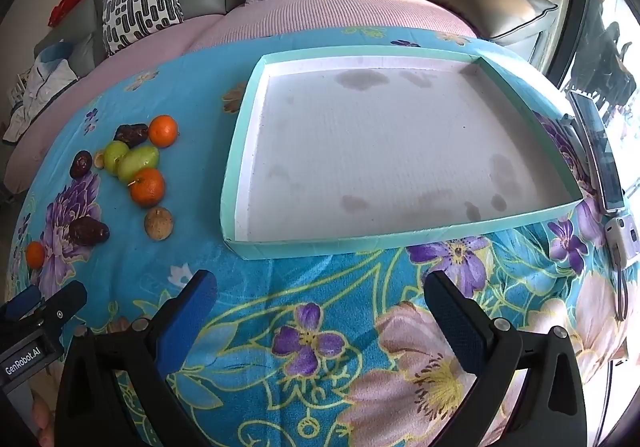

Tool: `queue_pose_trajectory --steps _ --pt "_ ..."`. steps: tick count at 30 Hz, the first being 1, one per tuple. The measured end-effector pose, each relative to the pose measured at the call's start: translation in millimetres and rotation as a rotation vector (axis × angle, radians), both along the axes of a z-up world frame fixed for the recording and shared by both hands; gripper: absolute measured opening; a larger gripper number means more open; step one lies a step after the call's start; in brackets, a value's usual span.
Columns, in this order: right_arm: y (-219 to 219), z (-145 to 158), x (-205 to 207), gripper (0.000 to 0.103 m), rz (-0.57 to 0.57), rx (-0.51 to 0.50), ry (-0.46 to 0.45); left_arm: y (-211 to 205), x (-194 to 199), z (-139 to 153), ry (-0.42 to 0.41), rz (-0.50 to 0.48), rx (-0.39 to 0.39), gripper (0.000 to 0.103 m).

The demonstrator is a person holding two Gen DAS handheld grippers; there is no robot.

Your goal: Organize fruits

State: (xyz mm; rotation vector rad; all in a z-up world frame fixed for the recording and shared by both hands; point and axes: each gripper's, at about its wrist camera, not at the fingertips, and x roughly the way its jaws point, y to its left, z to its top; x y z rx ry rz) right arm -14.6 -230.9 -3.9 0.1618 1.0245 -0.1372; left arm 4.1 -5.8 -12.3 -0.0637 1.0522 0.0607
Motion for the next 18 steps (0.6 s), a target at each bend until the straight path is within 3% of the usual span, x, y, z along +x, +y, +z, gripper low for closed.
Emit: queue_pose_trajectory --steps 18 --pt "4.5 -0.8 1.8 0.103 -0.014 -0.029 0.034 -4.8 -7.7 7.8 -0.052 -0.001 0.066 0.103"
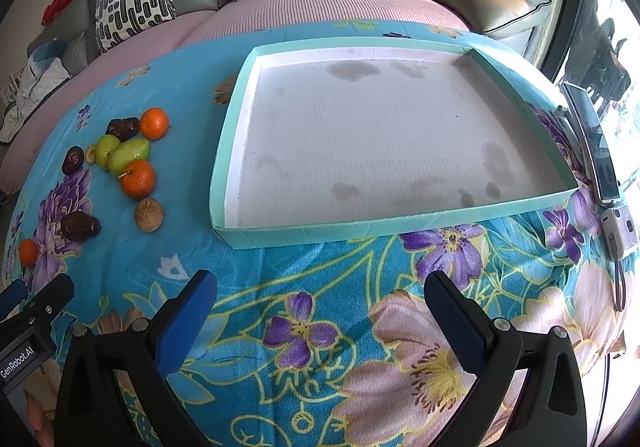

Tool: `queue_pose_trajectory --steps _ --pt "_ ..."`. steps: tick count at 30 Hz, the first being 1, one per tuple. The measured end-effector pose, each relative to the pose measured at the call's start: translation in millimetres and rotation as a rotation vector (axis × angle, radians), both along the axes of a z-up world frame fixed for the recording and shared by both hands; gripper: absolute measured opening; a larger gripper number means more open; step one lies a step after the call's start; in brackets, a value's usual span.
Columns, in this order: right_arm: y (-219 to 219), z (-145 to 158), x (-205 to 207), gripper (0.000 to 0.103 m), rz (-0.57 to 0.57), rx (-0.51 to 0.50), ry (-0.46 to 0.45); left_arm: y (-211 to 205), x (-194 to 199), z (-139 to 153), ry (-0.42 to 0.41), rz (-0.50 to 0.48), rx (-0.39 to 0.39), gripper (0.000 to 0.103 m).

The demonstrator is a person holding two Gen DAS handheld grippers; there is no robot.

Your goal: Organize fruits

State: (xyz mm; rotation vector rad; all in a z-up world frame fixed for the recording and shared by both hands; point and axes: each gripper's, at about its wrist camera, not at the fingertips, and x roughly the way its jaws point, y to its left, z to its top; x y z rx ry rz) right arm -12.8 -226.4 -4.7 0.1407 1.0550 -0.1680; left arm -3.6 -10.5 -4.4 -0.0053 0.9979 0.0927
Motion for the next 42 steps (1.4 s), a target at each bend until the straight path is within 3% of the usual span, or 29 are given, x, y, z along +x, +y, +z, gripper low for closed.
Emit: queue_pose_trajectory --steps 11,18,42 --pt "1 -6 0 0.103 -0.003 -0.017 0.024 -5 -6 9 -0.053 0.017 0.042 0.103" --pt "-4 -5 -4 0.103 -0.025 -0.008 0.015 -2 -12 15 -0.089 0.033 0.023 0.103" --pt "-10 -4 -7 0.103 -0.039 0.002 0.004 1 -16 16 -0.093 0.034 -0.003 0.103"
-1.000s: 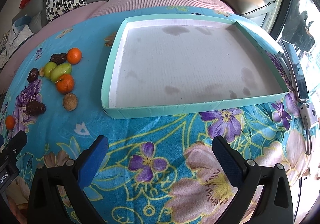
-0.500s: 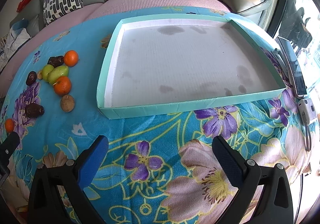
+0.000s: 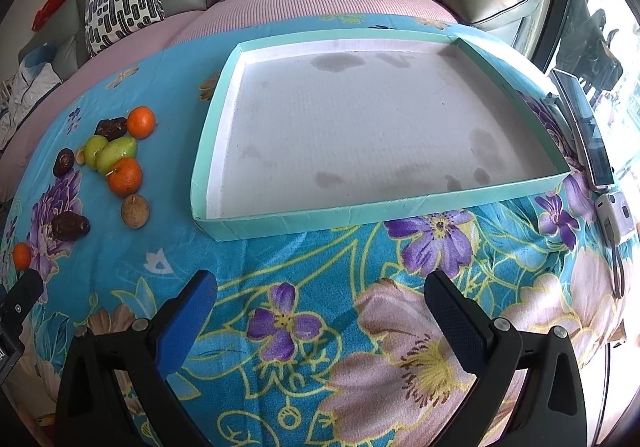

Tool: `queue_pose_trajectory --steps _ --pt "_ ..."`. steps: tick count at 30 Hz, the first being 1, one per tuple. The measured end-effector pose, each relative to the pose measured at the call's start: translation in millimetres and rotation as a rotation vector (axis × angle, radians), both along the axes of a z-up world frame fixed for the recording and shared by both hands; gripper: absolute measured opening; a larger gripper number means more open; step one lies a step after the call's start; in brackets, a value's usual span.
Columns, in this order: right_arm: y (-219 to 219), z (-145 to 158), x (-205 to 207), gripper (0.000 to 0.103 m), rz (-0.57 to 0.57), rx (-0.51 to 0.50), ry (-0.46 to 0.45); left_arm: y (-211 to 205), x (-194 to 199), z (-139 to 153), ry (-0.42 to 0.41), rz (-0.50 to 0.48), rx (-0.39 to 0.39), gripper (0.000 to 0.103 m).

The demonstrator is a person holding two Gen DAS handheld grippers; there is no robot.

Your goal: Organize fruits

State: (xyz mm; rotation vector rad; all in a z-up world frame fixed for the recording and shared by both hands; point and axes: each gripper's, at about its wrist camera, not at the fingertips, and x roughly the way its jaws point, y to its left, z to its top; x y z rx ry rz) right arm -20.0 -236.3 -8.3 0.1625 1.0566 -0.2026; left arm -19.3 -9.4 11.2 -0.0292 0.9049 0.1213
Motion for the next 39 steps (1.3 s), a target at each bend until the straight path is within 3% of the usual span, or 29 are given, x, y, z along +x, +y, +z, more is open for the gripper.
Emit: queue_pose_trajectory --steps 39 --pt "-1.1 4.3 -3.1 0.103 -0.005 -0.005 -0.023 -3.4 -1.8 -2.9 -0.001 -0.046 0.001 0.103"
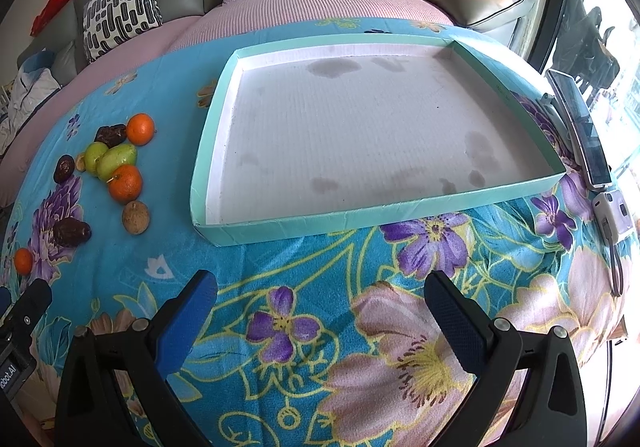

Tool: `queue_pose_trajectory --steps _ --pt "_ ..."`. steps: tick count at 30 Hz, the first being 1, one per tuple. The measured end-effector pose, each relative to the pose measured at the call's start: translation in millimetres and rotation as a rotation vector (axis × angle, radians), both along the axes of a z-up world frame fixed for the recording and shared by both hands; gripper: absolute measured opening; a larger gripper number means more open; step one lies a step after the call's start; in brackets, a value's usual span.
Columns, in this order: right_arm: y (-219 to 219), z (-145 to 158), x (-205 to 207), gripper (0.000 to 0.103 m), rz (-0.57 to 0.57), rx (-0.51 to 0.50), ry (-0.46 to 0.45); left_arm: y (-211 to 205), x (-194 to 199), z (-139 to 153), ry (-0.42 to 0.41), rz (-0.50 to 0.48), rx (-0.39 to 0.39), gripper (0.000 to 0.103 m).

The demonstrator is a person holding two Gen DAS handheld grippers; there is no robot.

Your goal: Organize fruits

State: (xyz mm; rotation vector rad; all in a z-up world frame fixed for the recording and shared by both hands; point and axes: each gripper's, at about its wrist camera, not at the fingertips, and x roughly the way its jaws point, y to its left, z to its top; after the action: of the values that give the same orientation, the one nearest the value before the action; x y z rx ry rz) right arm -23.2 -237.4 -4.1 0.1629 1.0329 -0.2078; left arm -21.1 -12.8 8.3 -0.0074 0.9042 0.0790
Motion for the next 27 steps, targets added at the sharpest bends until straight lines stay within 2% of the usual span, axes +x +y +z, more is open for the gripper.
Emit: queue_pose_trajectory --steps 8,12,17,27 --pt "-3 10 -5 0.103 -0.014 0.020 -0.038 4 2 0 0.012 0.006 -0.019 0.103" --pt "-11 8 -3 0.103 -0.042 0.047 -0.017 2 9 -9 0.066 0.004 -0.010 0.103" --pt "-16 5 -1 0.103 -0.054 0.070 0.002 0 11 -13 0.088 0.000 -0.014 0.103" --pt "-5 12 1 0.103 -0.005 0.028 -0.021 10 21 -14 0.127 0.017 -0.090 0.103"
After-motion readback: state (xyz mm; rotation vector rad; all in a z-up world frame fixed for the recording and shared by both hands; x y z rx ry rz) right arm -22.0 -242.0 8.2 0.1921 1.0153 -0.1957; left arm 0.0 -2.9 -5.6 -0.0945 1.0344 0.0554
